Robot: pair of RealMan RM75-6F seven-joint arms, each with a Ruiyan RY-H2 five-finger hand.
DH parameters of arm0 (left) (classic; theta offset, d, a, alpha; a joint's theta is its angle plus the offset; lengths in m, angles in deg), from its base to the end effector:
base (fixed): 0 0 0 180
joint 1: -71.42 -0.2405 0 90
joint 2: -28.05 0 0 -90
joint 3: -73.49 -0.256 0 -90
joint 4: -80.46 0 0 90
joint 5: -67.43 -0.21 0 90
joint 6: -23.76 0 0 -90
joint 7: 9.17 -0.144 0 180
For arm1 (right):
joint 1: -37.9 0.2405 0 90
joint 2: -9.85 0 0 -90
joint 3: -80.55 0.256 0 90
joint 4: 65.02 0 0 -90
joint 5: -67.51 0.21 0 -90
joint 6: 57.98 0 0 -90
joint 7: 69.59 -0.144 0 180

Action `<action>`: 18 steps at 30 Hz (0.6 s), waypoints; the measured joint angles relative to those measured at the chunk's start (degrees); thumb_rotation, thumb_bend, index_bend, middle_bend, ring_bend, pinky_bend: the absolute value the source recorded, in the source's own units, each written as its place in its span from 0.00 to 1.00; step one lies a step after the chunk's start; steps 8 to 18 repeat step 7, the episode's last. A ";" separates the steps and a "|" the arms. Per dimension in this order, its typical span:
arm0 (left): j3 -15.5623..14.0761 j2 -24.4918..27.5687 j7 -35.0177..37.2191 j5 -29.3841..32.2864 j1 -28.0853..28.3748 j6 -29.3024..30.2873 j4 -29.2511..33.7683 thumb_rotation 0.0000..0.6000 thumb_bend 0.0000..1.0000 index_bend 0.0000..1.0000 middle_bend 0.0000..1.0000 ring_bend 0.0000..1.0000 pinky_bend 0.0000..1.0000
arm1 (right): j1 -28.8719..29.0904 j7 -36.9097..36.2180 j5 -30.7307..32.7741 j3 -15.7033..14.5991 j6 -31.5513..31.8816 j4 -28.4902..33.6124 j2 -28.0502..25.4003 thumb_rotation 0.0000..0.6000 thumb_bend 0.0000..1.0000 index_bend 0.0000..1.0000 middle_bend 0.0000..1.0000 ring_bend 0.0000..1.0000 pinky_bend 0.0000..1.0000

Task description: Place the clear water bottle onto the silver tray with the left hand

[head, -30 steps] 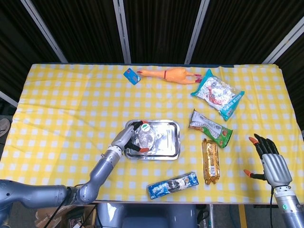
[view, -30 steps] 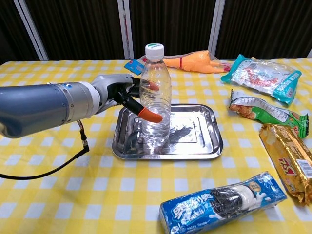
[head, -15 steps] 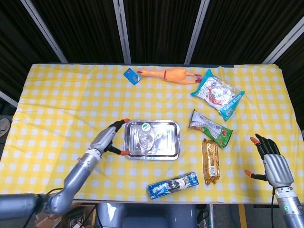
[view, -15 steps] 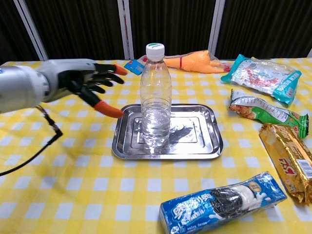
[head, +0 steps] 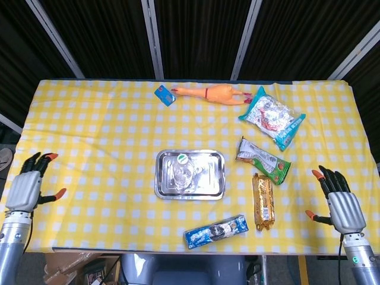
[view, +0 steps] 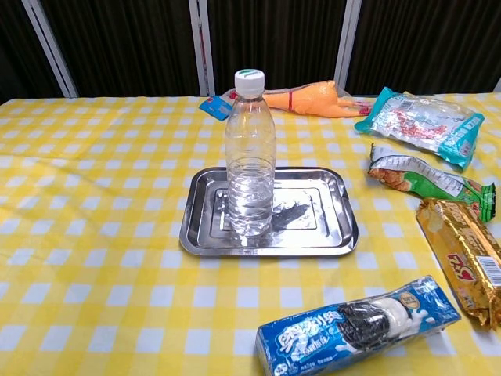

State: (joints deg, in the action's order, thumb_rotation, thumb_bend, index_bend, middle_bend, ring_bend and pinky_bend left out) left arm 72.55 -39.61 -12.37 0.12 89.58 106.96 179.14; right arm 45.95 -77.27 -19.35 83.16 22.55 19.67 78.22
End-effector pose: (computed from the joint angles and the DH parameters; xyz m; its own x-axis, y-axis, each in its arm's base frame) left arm -0.2877 0.2292 0.1282 0.2728 0.0649 0.9599 0.9567 0.0865 -0.2778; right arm -0.3236 -0.1995 0.1363 0.3305 -0.0648 0.9416 -0.9432 -0.0583 0.3271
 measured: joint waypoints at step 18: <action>-1.04 -2.20 -3.10 -3.89 -3.93 3.66 -5.78 1.00 0.26 0.14 0.11 0.00 0.05 | 0.08 0.68 -0.08 0.28 0.47 -1.59 1.44 1.00 0.05 0.11 0.00 0.04 0.00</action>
